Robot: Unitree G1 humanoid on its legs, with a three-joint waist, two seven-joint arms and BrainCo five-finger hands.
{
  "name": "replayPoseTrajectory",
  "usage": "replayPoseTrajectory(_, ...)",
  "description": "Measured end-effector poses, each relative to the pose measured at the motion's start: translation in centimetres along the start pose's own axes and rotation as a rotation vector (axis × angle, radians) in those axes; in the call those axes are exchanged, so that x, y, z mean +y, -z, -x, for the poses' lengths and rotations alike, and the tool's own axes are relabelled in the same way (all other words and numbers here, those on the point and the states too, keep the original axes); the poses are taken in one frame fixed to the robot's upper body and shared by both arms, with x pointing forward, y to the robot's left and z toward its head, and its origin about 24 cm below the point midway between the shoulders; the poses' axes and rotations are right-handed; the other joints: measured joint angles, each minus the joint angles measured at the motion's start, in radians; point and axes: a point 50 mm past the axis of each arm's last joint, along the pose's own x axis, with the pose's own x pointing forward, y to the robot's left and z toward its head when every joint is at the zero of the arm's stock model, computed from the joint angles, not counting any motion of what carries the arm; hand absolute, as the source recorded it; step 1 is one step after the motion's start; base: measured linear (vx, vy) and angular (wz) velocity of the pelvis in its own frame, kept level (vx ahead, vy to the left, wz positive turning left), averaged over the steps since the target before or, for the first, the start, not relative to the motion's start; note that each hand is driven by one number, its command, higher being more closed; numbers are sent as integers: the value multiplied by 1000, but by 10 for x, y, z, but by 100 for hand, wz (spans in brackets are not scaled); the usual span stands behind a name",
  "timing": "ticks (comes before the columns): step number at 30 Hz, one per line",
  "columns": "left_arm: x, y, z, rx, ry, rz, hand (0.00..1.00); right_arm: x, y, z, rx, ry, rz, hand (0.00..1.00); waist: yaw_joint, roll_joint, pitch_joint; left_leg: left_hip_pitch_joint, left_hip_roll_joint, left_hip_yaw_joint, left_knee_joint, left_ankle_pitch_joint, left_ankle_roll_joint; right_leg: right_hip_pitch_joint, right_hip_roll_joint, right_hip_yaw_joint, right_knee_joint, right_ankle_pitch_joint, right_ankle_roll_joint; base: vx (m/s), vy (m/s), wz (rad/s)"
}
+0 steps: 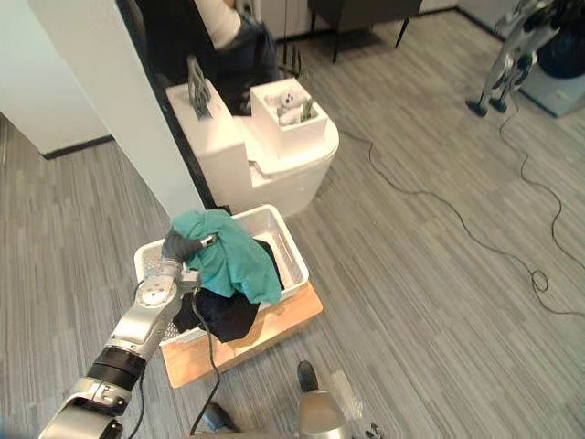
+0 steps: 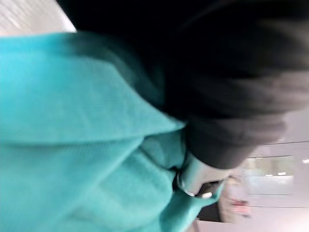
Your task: Tidy the bed and pick cloth on bed and put in laundry
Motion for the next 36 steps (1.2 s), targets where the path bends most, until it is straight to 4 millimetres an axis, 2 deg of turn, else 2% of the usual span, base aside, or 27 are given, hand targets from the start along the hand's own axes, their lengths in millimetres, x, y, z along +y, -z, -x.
replayPoseTrajectory(2, 0, -10, -6, -38, -5, -38, 100, 1, -9, -2, -21, -12, 27, 0, 0, 5, 26, -21, 0, -9, 0, 2, 3, -17, -1, -4, 2, 0, 0, 34, -2, 10)
replayPoseTrajectory(3, 0, -12, -8, -44, -6, -48, 0, 1, -12, -3, -30, -15, 29, 0, 1, 6, 36, -22, 0, -10, 0, 2, 3, -19, -1, -5, 3, 0, 0, 11, -9, 5)
replayPoseTrajectory(7, 4, -2, -15, 22, -22, -176, 0, 7, -27, -4, -86, -46, 57, 0, -6, 13, 86, -51, -2, -11, 0, 6, 8, -62, -2, -5, 38, -16, 0, -2, -2, -1)
replayPoseTrajectory(8, 7, 8, -16, 78, -30, -201, 0, 9, -33, -5, -105, -56, 62, 0, -11, 11, 110, -55, -4, -10, 0, 6, 9, -73, -2, -5, 48, -20, 1, -9, -9, -4)
replayPoseTrajectory(12, 13, 29, -13, 181, -40, -208, 0, 12, -40, -5, -132, -64, 72, 0, -7, 12, 131, -71, -4, -8, 1, 7, 9, -101, -3, -4, 79, -36, 1, 22, -3, 1)
replayPoseTrajectory(17, 19, 35, -12, 227, -43, -61, 0, 11, -43, -4, -142, -69, 100, 0, 20, 12, 135, -48, 2, 3, 1, 4, 6, -102, -5, -6, 134, -76, -5, 63, -5, 3)
replayPoseTrajectory(24, 38, 34, -13, 227, -79, 118, 0, 10, -41, -2, -142, -71, 106, 0, 21, 19, 136, -13, 11, -16, 44, -19, 2, -58, -13, -49, 184, -120, -13, 48, -22, 13)
replayPoseTrajectory(28, 53, 44, -1, 242, -77, 265, 0, 6, -36, 0, -130, -58, 106, 0, 24, 35, 123, 26, 19, -49, 41, -17, 0, 9, -12, -91, 171, -129, -18, 19, -19, 26)
replayPoseTrajectory(30, 60, 56, 12, 273, -73, 309, 0, -3, -27, 3, -104, -29, 106, 0, 49, 55, 91, 46, 20, -54, 27, -13, -6, 30, -10, -99, 164, -133, -20, 30, -12, 19)
replayPoseTrajectory(32, 69, 73, 30, 322, -94, 337, 0, -9, -16, 6, -66, -8, 116, 0, 55, 71, 58, 76, 19, -73, 13, -11, -9, 76, -10, -119, 145, -136, -20, 38, -4, 25)
replayPoseTrajectory(36, 88, 95, 58, 390, -148, 364, 0, -18, 3, 11, 2, 27, 116, 0, 75, 72, -16, 103, 18, -106, 3, -10, -11, 132, -10, -156, 119, -141, -20, 33, -6, 29)
